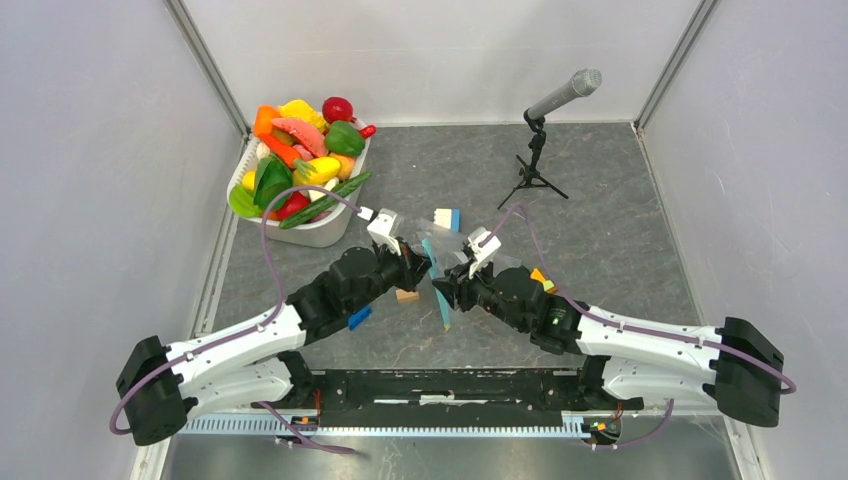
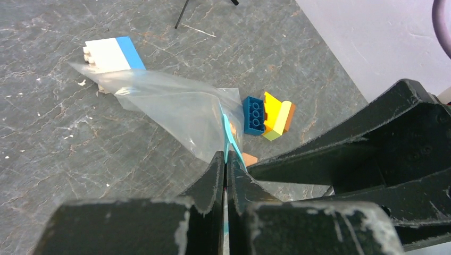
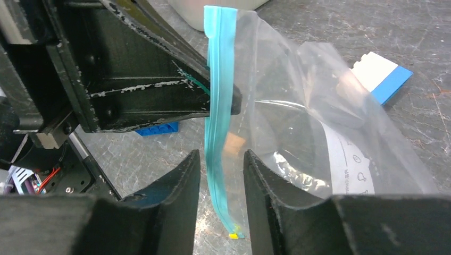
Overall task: Place the food in the zip-top bag and seal the zipper
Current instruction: Open the zipper of the food storage bag.
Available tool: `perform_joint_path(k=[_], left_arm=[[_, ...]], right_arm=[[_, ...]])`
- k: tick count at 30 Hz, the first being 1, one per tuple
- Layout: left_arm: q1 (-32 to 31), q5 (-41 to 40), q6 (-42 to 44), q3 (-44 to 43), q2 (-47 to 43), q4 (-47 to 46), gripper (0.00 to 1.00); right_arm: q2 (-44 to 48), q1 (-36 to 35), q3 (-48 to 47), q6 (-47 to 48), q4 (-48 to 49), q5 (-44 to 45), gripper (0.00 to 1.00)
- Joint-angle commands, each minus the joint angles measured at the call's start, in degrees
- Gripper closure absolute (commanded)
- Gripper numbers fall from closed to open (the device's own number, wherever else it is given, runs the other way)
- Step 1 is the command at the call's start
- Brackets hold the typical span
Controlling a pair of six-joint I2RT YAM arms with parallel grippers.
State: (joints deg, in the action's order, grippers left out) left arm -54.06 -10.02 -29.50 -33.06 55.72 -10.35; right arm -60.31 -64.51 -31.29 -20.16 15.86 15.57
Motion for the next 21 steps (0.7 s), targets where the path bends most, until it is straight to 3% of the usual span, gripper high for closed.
perform_joint_path(k=[1,8,16,21], left_arm=[[0.1,-1.3,-1.4,-4.2,-0.5,3.5,0.98],[0.1,-3.4,-2.8,-7.3,0.7,8.5,0.98],[0.1,-4.6,-2.2,-7.8,0.6,10.1,0.98],[0.0,-3.9,-1.2,-8.0,0.9,10.1,0.98]], right_arm=[[-0.4,-0.4,-3.6,0.5,1.1,3.6,0.56],[-3.6,-0.4,-6.9,2.2,0.4,5.8,0.56],[-3.5,-0.4,-7.0,2.1,1.8,7.4,0.78],[-4.3,-0.4,-7.5,2.2,1.4,9.2,0.8]])
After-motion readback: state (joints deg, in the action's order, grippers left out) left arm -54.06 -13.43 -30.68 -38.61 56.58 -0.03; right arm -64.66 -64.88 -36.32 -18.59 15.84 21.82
